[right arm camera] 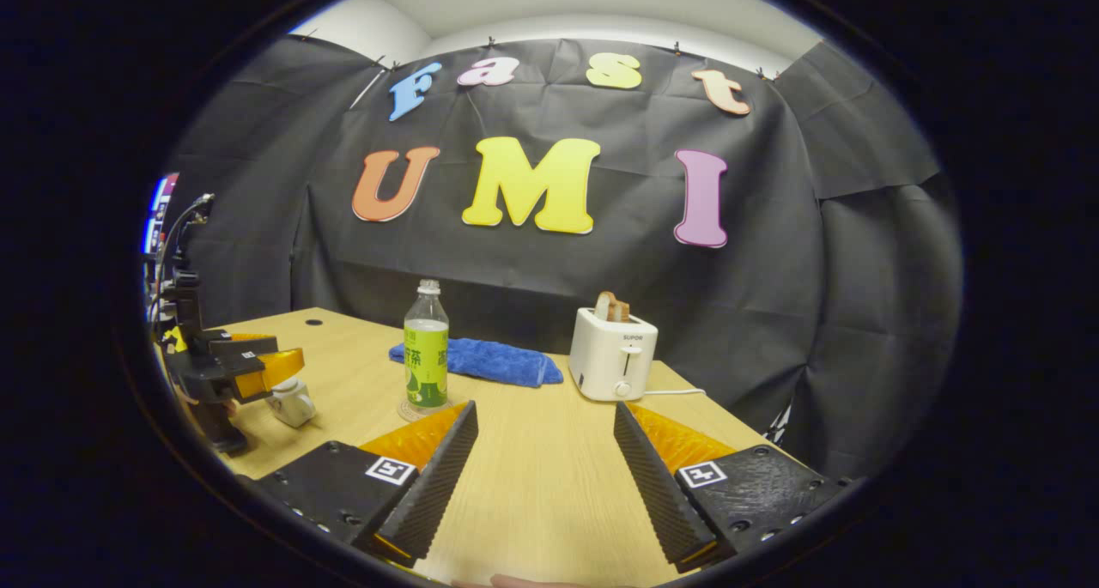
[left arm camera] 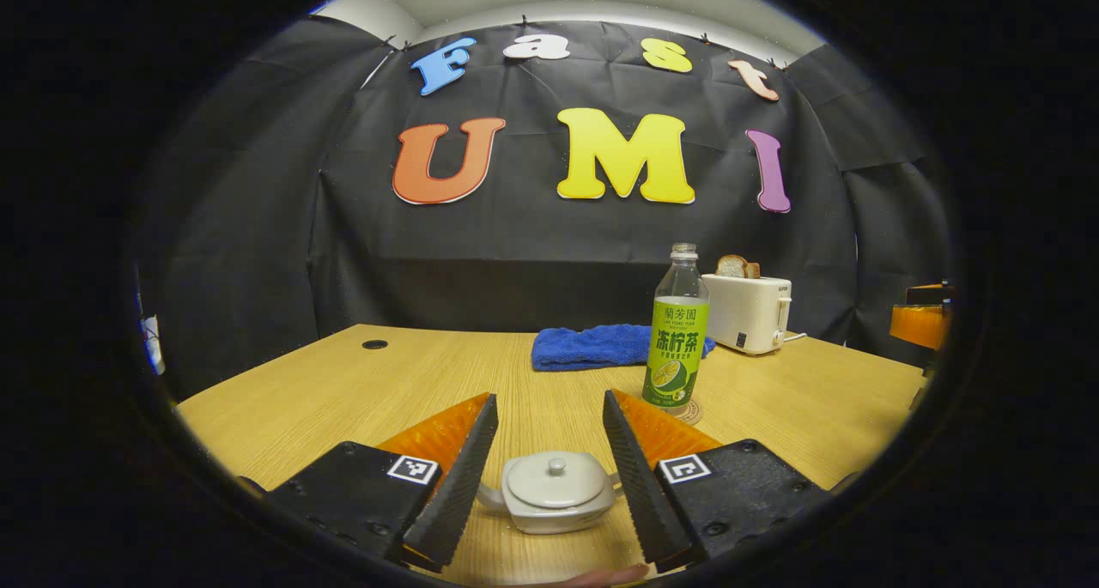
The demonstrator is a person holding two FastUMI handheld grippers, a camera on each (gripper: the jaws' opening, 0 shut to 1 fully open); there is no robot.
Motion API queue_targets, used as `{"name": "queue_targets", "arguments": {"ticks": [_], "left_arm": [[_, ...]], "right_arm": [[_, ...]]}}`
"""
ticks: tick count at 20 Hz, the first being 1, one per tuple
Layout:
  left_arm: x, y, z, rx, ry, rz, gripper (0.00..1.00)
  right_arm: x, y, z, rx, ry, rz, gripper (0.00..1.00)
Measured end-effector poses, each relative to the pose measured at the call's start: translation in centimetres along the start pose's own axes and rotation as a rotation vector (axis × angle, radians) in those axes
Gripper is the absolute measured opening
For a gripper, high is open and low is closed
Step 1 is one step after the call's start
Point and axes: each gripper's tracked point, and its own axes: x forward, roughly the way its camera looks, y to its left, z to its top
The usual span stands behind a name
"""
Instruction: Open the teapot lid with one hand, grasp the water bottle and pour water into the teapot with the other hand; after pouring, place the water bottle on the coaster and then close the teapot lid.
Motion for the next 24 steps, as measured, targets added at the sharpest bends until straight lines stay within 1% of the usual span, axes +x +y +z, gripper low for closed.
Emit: {"name": "queue_targets", "arguments": {"ticks": [1,2,4,6,7,8,10,12,13,15,16,17,19,20,21,22,24], "left_arm": [[-0.5,0.3,0.4,-0.003,-0.007,0.019,0.82],[-0.9,0.5,1.1,-0.003,-0.018,0.037,0.89],[-1.9,0.1,2.6,-0.008,-0.038,0.05,0.94],[-3.2,-0.6,4.4,-0.024,-0.056,0.047,0.94],[-3.9,-0.6,5.0,-0.015,-0.055,0.056,0.93],[-4.8,-0.3,5.7,0.009,-0.054,0.08,0.94],[-6.7,0.0,6.9,0.066,-0.061,0.116,0.93],[-8.8,-0.8,8.1,0.1,-0.066,0.11,0.93],[-9.6,-1.0,8.6,0.102,-0.068,0.112,0.93],[-11.0,-0.9,9.5,0.094,-0.061,0.144,0.93],[-11.6,-1.3,9.6,0.098,-0.045,0.142,0.93],[-12.3,-1.5,9.8,0.097,-0.038,0.14,0.93],[-13.2,-1.2,9.7,0.082,-0.009,0.15,0.93],[-13.6,-1.3,9.6,0.07,0.005,0.145,0.91],[-14.0,-1.2,9.7,0.061,0.009,0.148,0.91],[-14.4,-0.9,10.0,0.052,0.0,0.157,0.92],[-14.6,-1.3,10.3,0.051,-0.011,0.147,0.92]], "right_arm": [[-0.1,-0.2,0.0,0.0,-0.002,-0.003,0.95],[-0.3,-0.4,0.2,-0.004,-0.005,-0.006,0.95],[-0.7,-1.0,0.5,-0.022,-0.003,-0.019,0.95],[-1.6,-1.6,1.4,0.002,-0.012,-0.027,0.95],[-2.1,-1.4,1.7,0.032,-0.012,-0.016,0.95],[-2.4,-1.3,2.1,0.055,-0.018,-0.011,0.95],[-3.0,-1.5,2.7,0.049,-0.03,-0.016,0.95],[-4.0,-0.7,3.0,0.037,-0.034,0.005,0.95],[-4.3,-0.1,3.1,0.047,-0.029,0.024,0.95],[-5.1,1.3,3.4,0.059,-0.019,0.059,0.95],[-5.6,1.7,3.5,0.048,-0.013,0.064,0.98],[-6.0,1.9,3.6,0.029,-0.009,0.061,0.95],[-6.9,1.9,4.2,0.006,-0.01,0.04,0.95],[-7.4,2.1,4.5,0.014,-0.011,0.038,0.95],[-7.7,2.5,4.6,0.025,-0.011,0.041,0.99],[-7.7,2.8,4.5,0.042,-0.004,0.04,0.95],[-7.8,3.9,4.0,0.063,0.016,0.064,0.95]]}}
